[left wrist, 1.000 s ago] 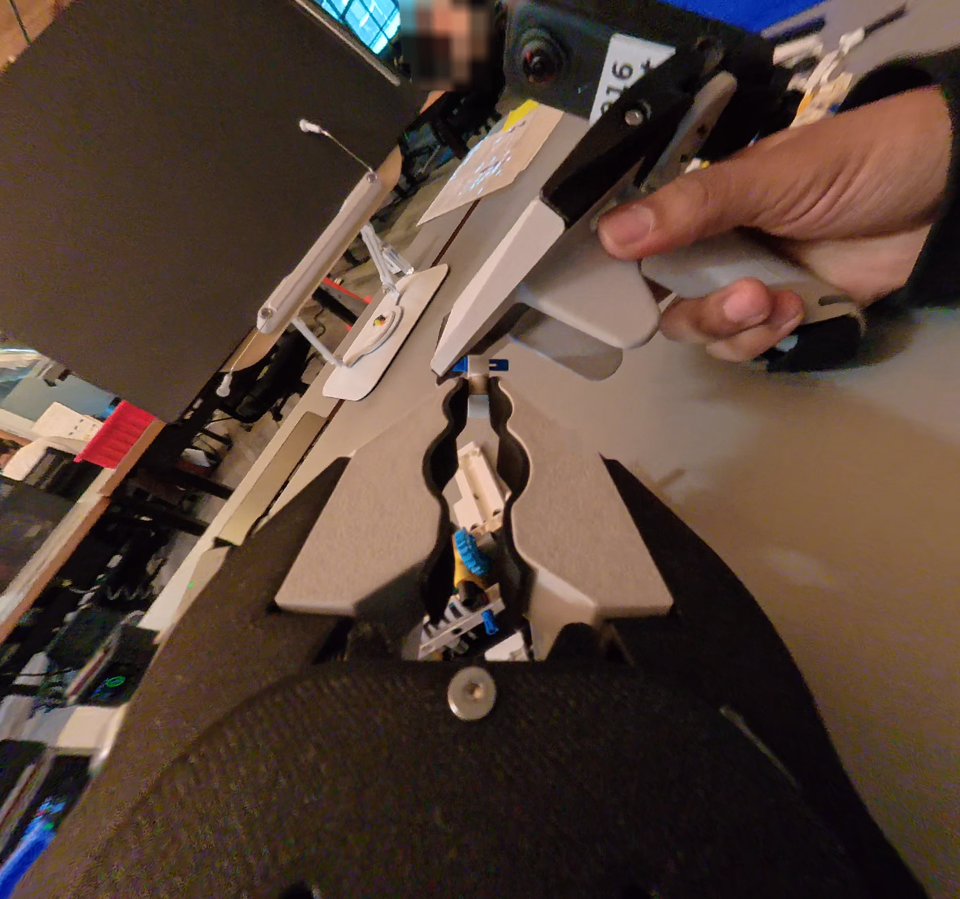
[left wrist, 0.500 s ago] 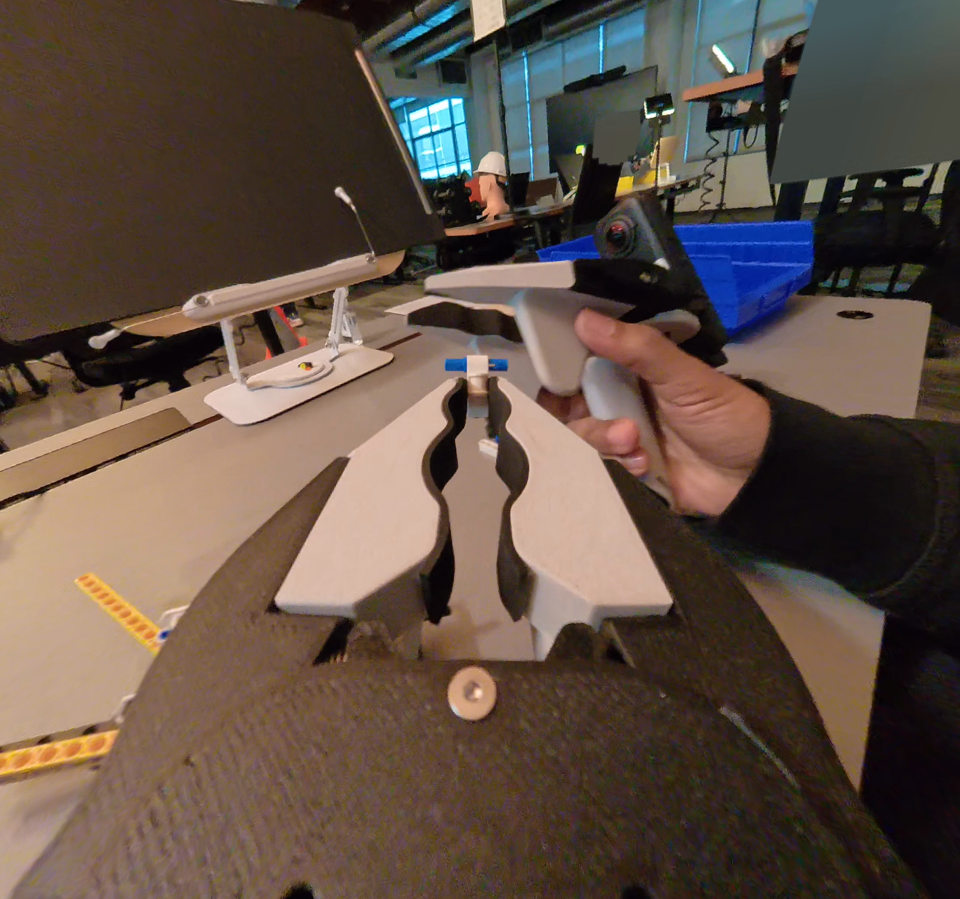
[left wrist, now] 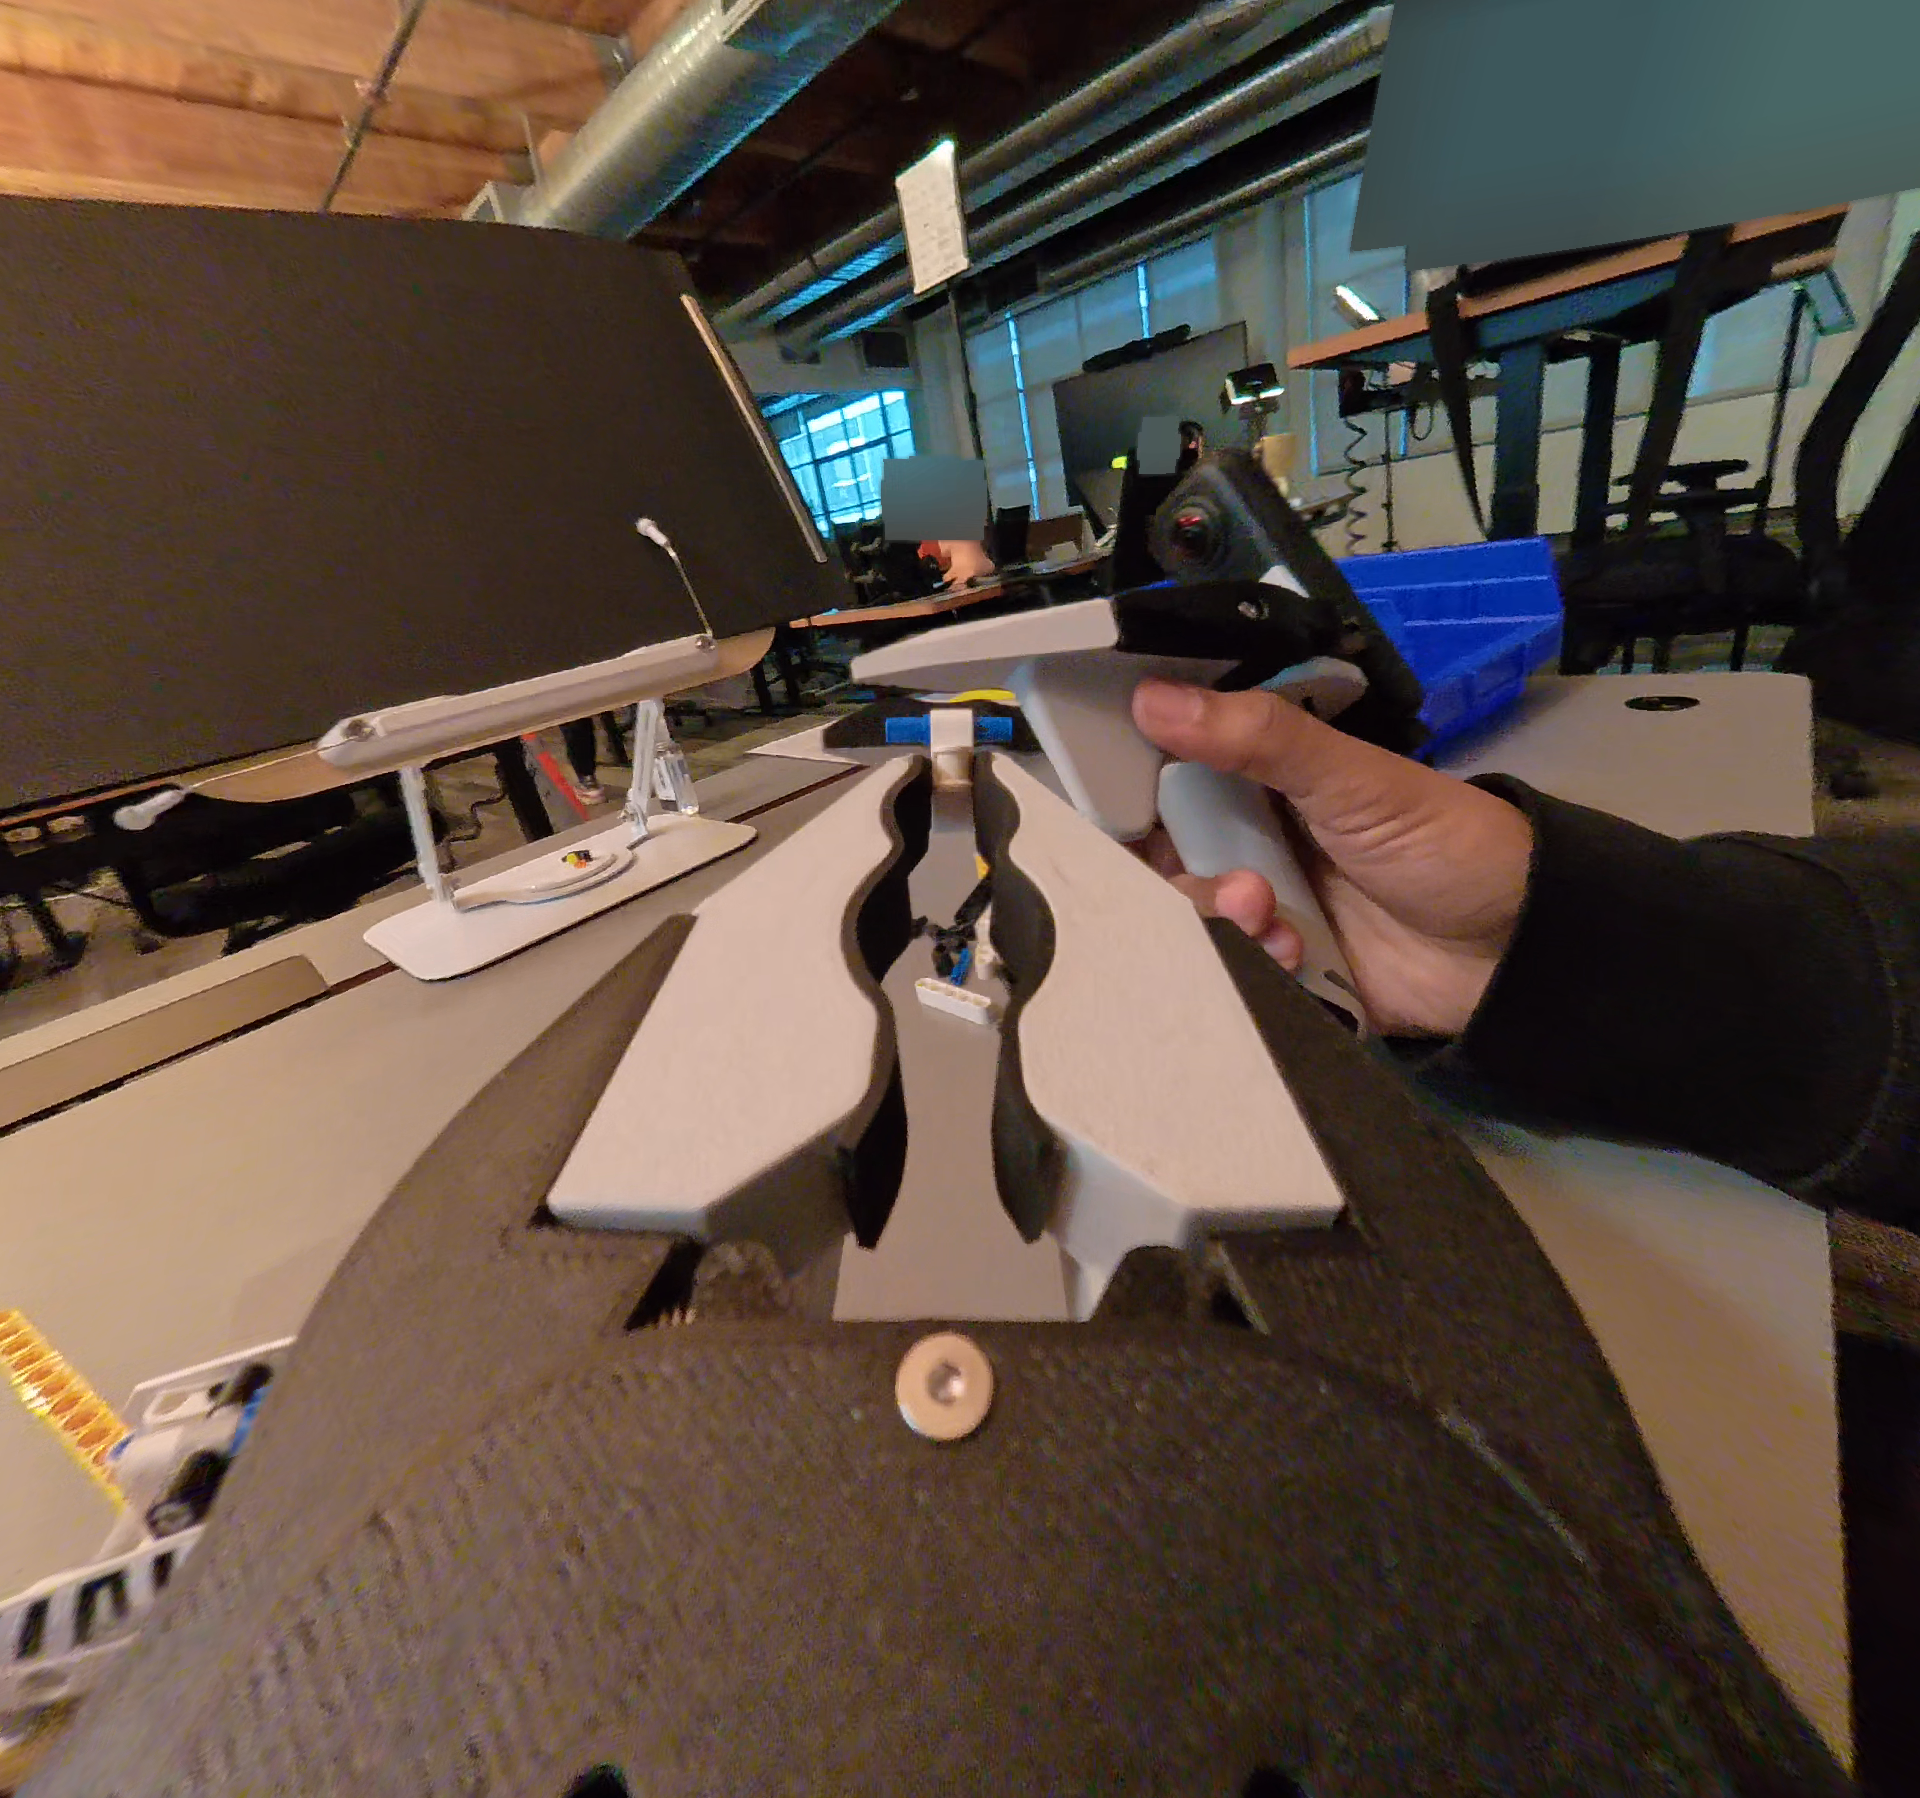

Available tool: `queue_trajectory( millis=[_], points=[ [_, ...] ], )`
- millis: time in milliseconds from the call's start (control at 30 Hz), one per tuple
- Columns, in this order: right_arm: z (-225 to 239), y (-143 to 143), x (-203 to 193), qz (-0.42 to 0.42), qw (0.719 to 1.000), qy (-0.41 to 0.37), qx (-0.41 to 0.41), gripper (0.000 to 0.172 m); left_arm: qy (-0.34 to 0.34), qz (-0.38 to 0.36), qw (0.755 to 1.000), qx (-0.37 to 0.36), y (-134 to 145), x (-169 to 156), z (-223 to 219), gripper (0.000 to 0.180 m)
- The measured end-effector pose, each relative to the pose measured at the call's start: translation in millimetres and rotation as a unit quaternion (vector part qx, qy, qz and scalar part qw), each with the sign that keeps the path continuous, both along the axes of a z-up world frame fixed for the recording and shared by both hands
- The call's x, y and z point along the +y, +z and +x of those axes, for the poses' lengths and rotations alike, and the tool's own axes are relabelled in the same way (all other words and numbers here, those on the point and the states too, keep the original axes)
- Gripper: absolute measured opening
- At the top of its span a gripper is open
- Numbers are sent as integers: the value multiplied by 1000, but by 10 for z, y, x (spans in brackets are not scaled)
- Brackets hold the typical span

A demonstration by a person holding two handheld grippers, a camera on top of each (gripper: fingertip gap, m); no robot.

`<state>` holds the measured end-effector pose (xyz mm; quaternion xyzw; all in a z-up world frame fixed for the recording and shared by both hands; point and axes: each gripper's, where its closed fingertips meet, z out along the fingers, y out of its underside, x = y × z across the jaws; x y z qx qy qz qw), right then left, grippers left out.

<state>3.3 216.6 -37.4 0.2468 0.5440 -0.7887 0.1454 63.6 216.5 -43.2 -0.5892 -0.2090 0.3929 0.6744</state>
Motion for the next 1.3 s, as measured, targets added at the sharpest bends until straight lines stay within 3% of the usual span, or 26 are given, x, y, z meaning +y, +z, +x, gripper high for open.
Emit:
queue_trajectory(
  millis=[267, 833, 967, 1167, 1300],
  points=[
    [84, 13, -58, -19, 999, 40, -17, 27, -59, 44, 997, -28, -26, 43, 61, 5],
    [168, -23, -142, 17, 999, 34, 15, 28, -61, 22, 997, -32, 95, 17, 14, 5],
    [166, -9, -131, 5, 999, 42, 5, 29, -89, 40, 993, -67, 58, -11, -49, 5],
    [207, -20, -161, 10, 999, 51, 9, 30, -98, 50, 992, -65, -17, -34, -23, 5],
    [236, -16, -175, 7, 998, 60, 8, 30, -64, 24, 996, -59, -87, -72, -68, 5]
  ],
)
